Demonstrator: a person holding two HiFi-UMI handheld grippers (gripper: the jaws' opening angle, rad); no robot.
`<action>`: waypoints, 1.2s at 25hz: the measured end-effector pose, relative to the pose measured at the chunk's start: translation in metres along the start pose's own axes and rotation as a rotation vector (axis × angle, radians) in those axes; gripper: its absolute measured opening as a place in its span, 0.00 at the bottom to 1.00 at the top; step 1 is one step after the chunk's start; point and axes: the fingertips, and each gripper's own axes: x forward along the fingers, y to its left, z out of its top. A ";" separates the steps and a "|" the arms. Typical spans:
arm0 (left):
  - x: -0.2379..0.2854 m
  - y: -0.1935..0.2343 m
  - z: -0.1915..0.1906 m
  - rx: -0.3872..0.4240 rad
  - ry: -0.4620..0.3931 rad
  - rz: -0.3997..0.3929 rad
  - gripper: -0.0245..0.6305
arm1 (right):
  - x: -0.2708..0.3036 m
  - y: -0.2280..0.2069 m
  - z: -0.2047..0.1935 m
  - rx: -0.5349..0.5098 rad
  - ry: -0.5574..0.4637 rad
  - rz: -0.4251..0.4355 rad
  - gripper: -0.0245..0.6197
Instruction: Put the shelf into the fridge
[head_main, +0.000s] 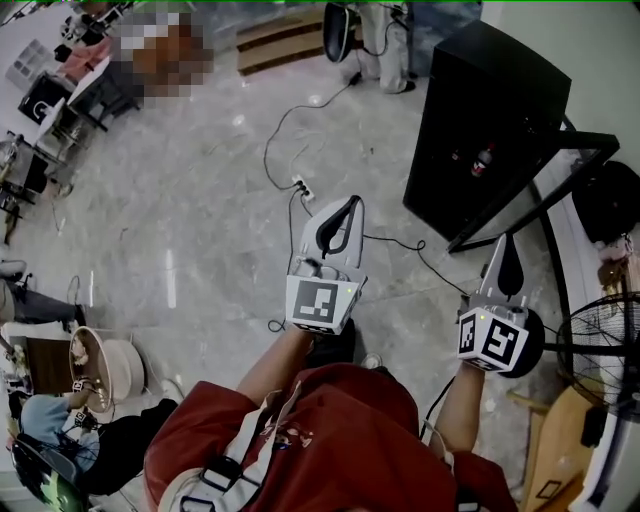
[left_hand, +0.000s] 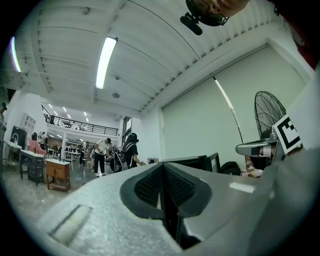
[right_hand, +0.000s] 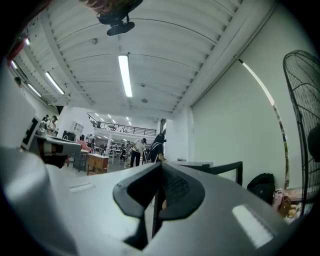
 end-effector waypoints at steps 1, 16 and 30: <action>0.006 0.008 -0.003 -0.002 -0.003 -0.002 0.04 | 0.008 0.002 -0.002 -0.003 0.005 -0.005 0.03; 0.103 0.124 -0.053 -0.073 0.041 -0.088 0.04 | 0.127 0.061 -0.033 -0.033 0.096 -0.107 0.03; 0.177 0.128 -0.135 -0.097 0.138 -0.250 0.04 | 0.168 0.072 -0.114 0.022 0.229 -0.220 0.03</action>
